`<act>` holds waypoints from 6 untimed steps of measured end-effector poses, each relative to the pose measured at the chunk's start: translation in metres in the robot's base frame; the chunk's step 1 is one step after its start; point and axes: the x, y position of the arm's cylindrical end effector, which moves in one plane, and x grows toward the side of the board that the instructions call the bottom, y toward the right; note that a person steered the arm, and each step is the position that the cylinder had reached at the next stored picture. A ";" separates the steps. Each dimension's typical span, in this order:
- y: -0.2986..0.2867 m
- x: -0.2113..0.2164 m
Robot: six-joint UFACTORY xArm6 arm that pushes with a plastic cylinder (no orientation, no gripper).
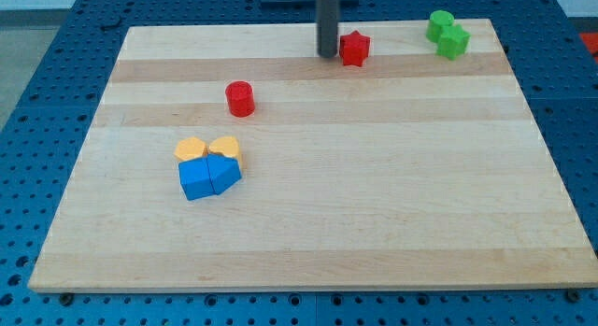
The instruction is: Move red star towards top right
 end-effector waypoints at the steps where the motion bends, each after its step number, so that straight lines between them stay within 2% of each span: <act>1: 0.039 -0.014; 3: -0.033 0.002; 4: -0.041 0.023; 6: 0.007 0.019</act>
